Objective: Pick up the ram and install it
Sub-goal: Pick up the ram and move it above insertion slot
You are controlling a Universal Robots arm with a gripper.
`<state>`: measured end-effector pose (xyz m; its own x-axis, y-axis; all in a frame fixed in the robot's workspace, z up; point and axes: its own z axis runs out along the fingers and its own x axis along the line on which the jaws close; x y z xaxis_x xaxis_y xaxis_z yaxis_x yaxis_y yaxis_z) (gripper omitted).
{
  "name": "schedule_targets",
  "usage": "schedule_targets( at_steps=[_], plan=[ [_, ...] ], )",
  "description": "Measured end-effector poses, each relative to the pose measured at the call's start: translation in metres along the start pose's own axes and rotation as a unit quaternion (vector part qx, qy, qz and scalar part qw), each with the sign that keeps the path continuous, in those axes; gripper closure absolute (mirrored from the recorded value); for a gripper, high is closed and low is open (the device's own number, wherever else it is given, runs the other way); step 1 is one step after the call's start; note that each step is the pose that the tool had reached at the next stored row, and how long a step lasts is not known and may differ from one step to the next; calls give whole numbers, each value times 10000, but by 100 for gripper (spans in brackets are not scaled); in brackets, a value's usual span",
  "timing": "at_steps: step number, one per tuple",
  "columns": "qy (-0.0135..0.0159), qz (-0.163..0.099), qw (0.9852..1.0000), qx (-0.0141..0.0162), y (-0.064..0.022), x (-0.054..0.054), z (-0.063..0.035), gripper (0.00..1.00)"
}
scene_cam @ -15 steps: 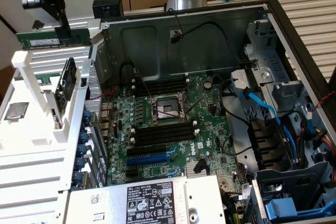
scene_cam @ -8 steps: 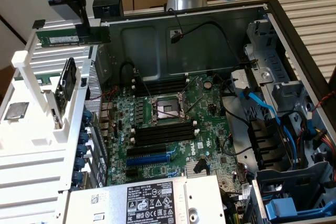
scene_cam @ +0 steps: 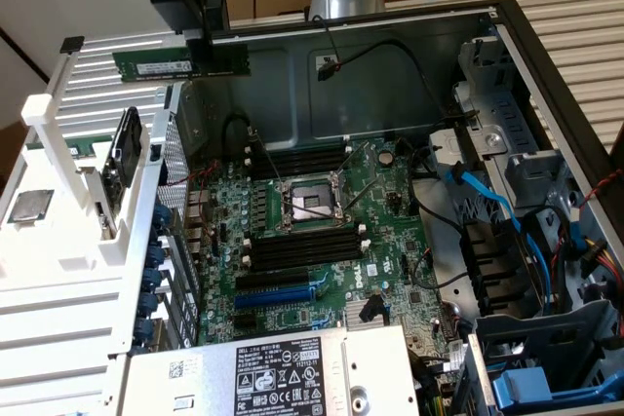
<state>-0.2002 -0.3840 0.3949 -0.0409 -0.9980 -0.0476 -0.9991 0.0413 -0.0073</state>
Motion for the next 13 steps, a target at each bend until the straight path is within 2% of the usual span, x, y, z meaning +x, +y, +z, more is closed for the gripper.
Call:
schedule_targets(
  at_steps=[7,13],
  plan=[
    [0,-2,10000,-1,-319,-13,8,88],
    [0,-2,10000,0,-593,-21,63,88]
  ],
)
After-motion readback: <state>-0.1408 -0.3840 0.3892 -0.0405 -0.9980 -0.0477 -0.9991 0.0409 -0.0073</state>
